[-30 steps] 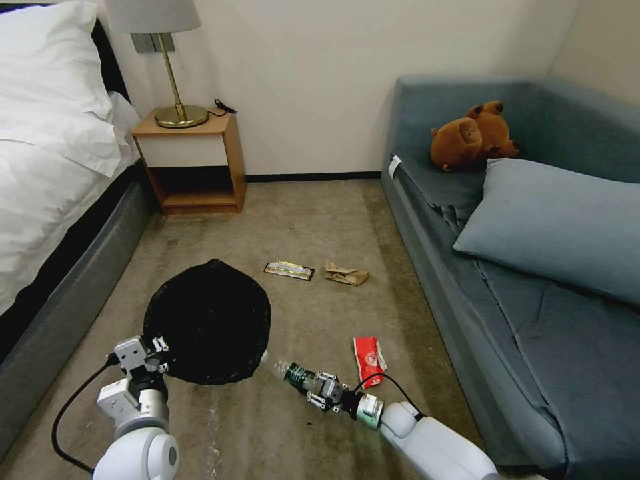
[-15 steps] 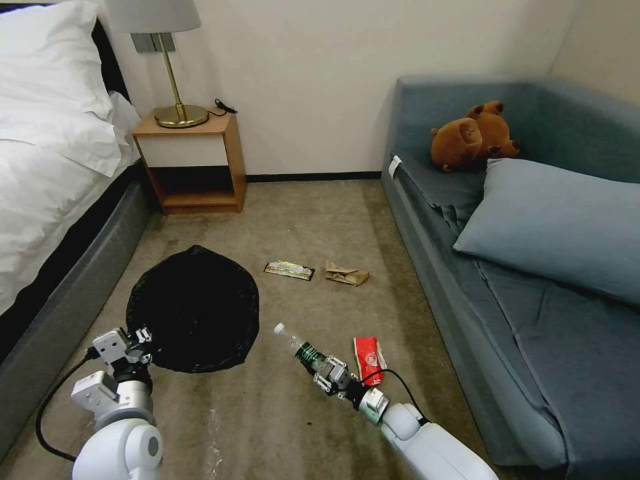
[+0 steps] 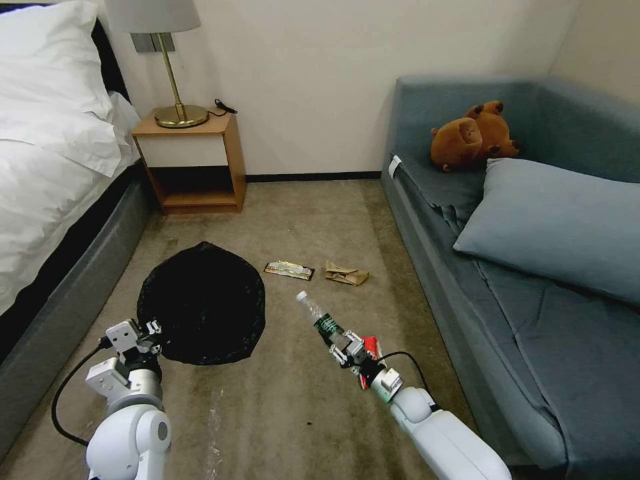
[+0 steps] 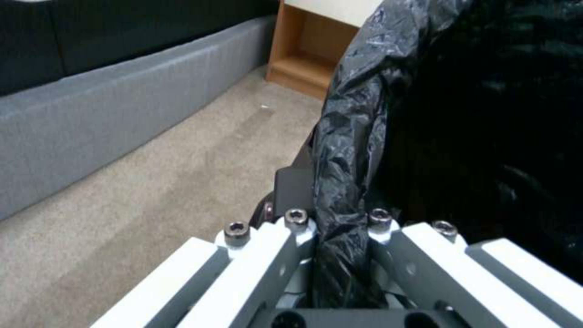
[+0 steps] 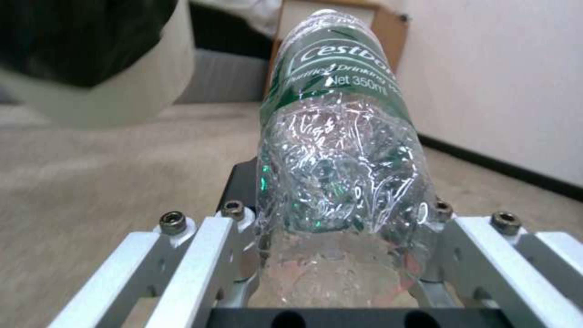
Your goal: Pick up the trash bin, then pick up the garbage on the floor and place it into the trash bin.
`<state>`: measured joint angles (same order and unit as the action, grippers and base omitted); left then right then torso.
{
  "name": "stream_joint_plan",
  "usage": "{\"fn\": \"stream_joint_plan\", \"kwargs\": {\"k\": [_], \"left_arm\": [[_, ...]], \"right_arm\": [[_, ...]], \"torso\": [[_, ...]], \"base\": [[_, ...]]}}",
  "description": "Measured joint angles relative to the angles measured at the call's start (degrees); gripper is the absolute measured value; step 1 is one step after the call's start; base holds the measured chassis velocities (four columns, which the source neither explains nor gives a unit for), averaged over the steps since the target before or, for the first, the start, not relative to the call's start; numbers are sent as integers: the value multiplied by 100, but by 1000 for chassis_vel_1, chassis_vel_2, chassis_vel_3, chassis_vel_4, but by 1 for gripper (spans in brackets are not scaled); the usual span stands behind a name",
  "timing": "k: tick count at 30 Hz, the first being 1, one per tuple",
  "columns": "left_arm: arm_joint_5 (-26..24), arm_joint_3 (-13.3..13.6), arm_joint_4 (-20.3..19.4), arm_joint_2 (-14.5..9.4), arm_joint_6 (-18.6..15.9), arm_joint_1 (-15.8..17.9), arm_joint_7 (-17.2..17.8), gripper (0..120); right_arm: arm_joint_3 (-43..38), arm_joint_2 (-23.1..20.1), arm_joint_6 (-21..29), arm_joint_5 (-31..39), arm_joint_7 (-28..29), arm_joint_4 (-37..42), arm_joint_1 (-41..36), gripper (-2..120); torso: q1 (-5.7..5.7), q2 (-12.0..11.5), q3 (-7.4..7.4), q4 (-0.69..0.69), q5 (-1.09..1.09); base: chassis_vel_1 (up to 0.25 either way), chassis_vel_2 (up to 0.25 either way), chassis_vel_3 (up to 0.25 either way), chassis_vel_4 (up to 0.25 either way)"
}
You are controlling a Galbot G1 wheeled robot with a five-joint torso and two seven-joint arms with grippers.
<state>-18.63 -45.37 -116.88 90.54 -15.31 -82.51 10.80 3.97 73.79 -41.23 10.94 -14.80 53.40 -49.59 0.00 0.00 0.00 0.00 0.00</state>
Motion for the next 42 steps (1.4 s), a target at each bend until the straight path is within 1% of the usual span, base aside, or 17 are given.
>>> {"fn": "stream_joint_plan", "kwargs": {"k": [7,18,20,22,23,30,33,37,39,42], "left_arm": [[30,18,96,56,68,-81,24,1],[-8,28,285,116,144,-84,105,1],[-78,38,381,135,161,-79,155,1],[-96,39,394,143,161,-74,164,1],[-144,57,428,157,162,-50,200,1],[-158,107,516,160,162,-16,221,1],[-141,145,562,163,158,18,223,1],[-127,154,591,163,153,48,227,1],[-110,169,617,163,149,70,228,1],[-107,173,621,163,149,74,227,1]], "right_arm": [[-143,21,115,5,433,574,-53,32],[-134,71,273,32,746,1052,-23,32],[-1,35,361,63,960,1386,19,32],[52,5,381,68,1014,1485,41,32],[271,-135,439,91,1135,1764,128,31],[648,-320,497,131,1268,2156,280,31],[949,-444,575,183,1367,2468,342,31],[1154,-473,604,190,1412,2610,380,31],[1407,-478,607,184,1423,2678,446,31],[1457,-478,607,181,1423,2685,459,31]], "torso": [[0,0,0,0,0],[0,0,0,0,0],[0,0,0,1,0],[0,0,0,1,-1],[0,0,0,0,0],[0,0,0,1,0],[0,0,0,0,0],[0,0,0,0,0],[0,0,0,1,0],[0,0,0,1,0]], "base": [[0,0,0,0],[0,0,0,0],[0,0,0,0],[0,0,0,0],[0,0,0,0],[0,0,0,0],[0,0,0,0],[0,0,0,0],[0,0,0,0],[0,0,0,0]]}}
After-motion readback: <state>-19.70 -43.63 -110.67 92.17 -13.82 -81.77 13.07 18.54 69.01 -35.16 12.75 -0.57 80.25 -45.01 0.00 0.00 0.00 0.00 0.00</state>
